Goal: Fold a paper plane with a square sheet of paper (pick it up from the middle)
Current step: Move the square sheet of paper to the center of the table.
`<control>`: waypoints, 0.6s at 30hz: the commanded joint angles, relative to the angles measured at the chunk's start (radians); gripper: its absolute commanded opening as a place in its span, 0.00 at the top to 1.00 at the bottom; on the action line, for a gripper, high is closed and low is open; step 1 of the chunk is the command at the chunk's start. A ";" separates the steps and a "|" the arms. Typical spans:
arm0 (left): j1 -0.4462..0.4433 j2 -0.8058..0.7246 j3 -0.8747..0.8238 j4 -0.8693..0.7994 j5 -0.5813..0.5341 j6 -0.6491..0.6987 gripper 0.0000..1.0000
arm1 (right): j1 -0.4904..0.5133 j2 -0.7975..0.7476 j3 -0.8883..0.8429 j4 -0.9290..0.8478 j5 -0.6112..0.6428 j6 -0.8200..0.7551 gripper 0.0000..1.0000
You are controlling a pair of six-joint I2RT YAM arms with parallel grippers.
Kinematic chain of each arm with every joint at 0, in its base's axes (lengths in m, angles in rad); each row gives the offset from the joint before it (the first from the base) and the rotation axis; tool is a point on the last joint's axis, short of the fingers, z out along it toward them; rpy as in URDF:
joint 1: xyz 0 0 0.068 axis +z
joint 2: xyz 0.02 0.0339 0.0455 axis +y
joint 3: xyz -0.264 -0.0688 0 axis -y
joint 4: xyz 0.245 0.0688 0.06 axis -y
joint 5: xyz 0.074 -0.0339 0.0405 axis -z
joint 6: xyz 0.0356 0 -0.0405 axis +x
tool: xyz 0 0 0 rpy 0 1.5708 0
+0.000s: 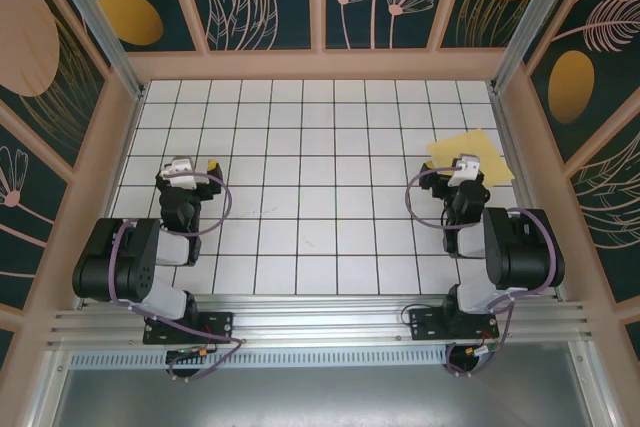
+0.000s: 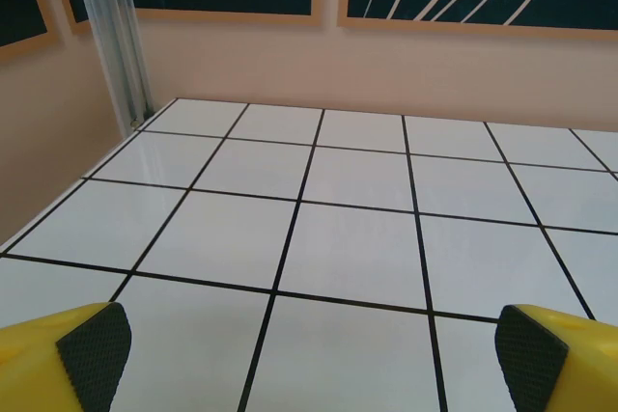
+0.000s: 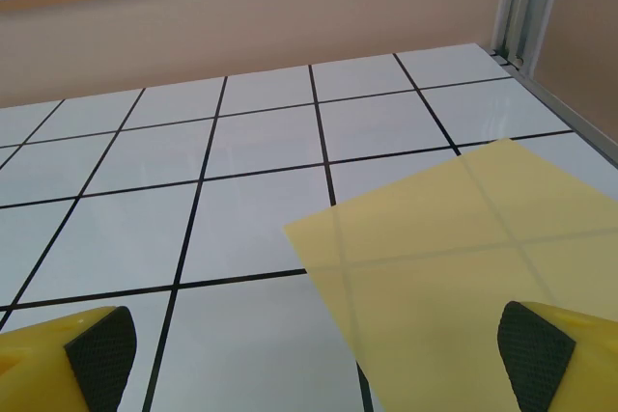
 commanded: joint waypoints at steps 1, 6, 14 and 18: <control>0.006 -0.003 0.010 0.023 0.004 0.014 0.01 | -0.003 -0.001 0.001 0.048 -0.023 0.007 0.01; 0.007 -0.001 0.012 0.021 0.000 0.011 0.01 | -0.005 0.000 0.001 0.048 -0.023 0.006 0.01; 0.006 -0.001 0.012 0.022 -0.001 0.011 0.01 | -0.003 -0.001 0.001 0.049 -0.022 0.006 0.01; 0.007 -0.001 0.012 0.021 0.000 0.011 0.01 | -0.004 -0.001 0.001 0.048 -0.023 0.006 0.01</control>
